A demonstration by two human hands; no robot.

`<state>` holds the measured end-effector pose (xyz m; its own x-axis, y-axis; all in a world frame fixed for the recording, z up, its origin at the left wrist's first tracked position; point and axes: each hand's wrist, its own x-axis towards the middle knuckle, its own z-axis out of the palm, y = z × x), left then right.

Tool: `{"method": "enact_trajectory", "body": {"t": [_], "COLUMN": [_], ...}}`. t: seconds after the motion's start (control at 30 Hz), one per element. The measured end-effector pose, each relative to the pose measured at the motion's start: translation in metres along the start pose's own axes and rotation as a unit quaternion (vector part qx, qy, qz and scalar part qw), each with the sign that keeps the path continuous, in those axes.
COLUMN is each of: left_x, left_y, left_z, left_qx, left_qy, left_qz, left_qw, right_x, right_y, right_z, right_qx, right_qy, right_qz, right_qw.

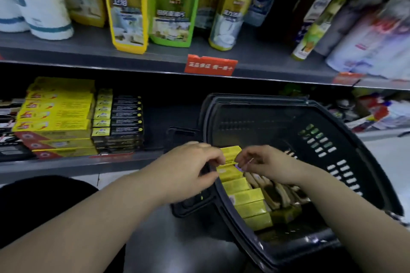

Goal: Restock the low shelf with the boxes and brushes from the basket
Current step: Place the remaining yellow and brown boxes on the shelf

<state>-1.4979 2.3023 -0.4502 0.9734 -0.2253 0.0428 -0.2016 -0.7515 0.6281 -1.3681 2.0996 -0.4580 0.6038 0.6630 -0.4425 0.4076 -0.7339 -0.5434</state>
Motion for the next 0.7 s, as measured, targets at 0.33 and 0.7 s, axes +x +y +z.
{"method": "enact_trajectory", "body": {"t": [0.33,0.7], "left_x": [0.046,0.089], "left_y": [0.015,0.000], "left_z": [0.026,0.024], "left_qx": [0.042,-0.308], "left_qy": [-0.117,0.057], "left_qz": [-0.033,-0.265], "left_qw": [0.992,0.912], "right_x": [0.059,0.093], "right_y": [0.081,0.106], "right_z": [0.056,0.072], "right_qx": [-0.285,-0.409], "right_qy": [-0.167,-0.133], "right_qz": [0.059,-0.030], "right_qw": [0.942,0.902]}}
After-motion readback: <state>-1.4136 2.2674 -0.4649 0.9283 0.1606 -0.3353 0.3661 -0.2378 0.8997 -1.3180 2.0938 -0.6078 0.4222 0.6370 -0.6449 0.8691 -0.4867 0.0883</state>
